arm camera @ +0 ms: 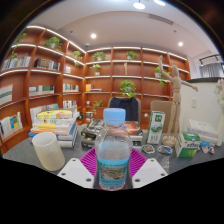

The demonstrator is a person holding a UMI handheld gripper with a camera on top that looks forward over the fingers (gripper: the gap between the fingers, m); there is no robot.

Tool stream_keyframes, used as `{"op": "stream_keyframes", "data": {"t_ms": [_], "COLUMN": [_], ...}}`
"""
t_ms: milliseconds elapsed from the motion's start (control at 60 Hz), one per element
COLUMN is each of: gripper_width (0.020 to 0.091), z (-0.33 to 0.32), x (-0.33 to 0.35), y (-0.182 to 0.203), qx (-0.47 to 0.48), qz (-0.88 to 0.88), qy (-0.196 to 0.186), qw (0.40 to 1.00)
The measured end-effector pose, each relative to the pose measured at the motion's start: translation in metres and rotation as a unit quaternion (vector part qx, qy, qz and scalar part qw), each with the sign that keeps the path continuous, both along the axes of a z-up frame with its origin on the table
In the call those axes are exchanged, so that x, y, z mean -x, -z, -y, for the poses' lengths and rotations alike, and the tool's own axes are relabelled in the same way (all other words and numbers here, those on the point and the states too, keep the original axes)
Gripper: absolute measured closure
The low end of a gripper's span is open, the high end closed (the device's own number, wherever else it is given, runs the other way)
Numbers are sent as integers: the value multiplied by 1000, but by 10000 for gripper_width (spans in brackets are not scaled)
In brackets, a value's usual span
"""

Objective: Pour water

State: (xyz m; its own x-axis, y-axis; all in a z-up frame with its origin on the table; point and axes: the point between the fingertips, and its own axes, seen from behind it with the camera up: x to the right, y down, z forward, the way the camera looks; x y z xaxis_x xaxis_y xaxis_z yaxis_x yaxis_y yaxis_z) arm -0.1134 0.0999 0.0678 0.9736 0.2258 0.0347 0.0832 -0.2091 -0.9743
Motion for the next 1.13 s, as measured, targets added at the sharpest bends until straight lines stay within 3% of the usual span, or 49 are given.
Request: {"op": "stream_keyframes", "data": {"t_ms": [133,233,267,667,1133], "gripper_width": [606,343,294,298,299], "z": [2,16,24,156,218], "x": [-1,-4,-7,-45,-64], "y": [6,10,7,-50,-87], "qx": [15,36,35,19,-19], "qz": [14,18,14,-24,-13], "qy": [3,8,11,89,101], "qw": [1000,999,999,996,995]}}
